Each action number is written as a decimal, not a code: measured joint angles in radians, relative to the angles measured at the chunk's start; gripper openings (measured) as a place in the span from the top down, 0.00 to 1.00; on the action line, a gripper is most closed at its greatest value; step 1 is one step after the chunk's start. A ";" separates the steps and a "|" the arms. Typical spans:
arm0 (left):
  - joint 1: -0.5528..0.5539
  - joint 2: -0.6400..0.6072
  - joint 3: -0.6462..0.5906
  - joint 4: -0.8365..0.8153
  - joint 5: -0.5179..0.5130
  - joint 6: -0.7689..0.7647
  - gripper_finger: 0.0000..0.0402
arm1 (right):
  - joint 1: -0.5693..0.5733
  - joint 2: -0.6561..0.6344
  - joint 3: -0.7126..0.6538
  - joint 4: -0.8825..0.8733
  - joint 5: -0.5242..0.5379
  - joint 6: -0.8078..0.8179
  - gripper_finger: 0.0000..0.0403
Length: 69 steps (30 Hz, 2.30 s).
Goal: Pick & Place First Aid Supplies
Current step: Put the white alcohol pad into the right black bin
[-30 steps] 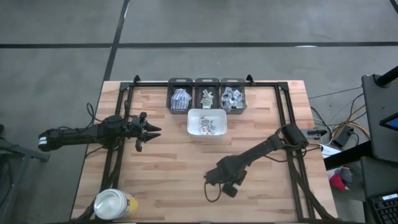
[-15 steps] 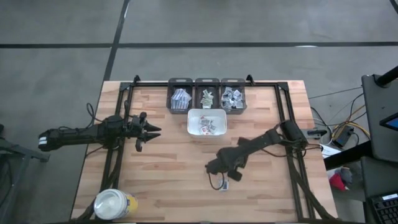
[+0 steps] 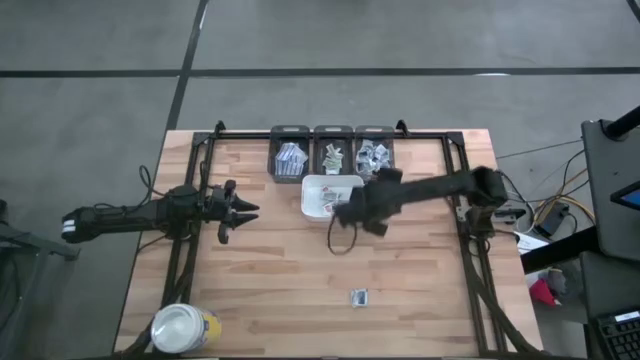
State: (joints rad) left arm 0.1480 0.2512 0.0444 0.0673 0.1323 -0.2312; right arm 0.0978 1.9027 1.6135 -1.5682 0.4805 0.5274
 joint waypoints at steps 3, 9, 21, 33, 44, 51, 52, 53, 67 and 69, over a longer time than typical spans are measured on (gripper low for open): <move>0.000 0.000 0.000 0.000 -0.003 0.001 0.70 | -0.077 -0.056 0.000 0.008 0.069 -0.067 0.98; 0.000 0.000 0.000 0.000 -0.003 0.001 0.70 | -0.248 -0.134 0.000 0.109 0.099 -0.234 0.98; 0.000 0.000 0.000 0.000 -0.004 -0.007 0.70 | -0.610 -0.128 0.000 0.316 -0.340 -0.333 0.98; 0.000 0.000 0.000 0.000 -0.004 -0.007 0.70 | -0.765 0.000 0.000 0.340 -0.507 -0.228 0.98; 0.000 0.000 0.000 0.000 -0.004 -0.007 0.70 | -0.780 0.122 0.000 0.361 -0.507 -0.334 0.98; 0.000 0.000 0.000 0.000 -0.004 -0.007 0.70 | -0.782 0.129 0.000 0.398 -0.505 -0.401 0.98; 0.000 0.000 0.000 0.000 -0.004 -0.007 0.70 | -0.782 0.129 0.000 0.401 -0.505 -0.410 0.98; 0.000 0.000 0.000 0.000 -0.004 -0.006 0.70 | -0.783 0.130 0.000 0.407 -0.505 -0.420 0.98; 0.000 0.000 0.000 0.000 -0.082 -0.001 0.70 | -0.786 0.130 0.000 0.438 -0.500 -0.524 0.82; 0.000 0.000 0.000 0.000 -0.082 -0.001 0.70 | -0.786 0.126 0.000 0.422 -0.500 -0.530 0.78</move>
State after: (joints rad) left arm 0.1478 0.2512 0.0444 0.0673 0.0498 -0.2325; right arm -0.6884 2.0288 1.6138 -1.1465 -0.0196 -0.0024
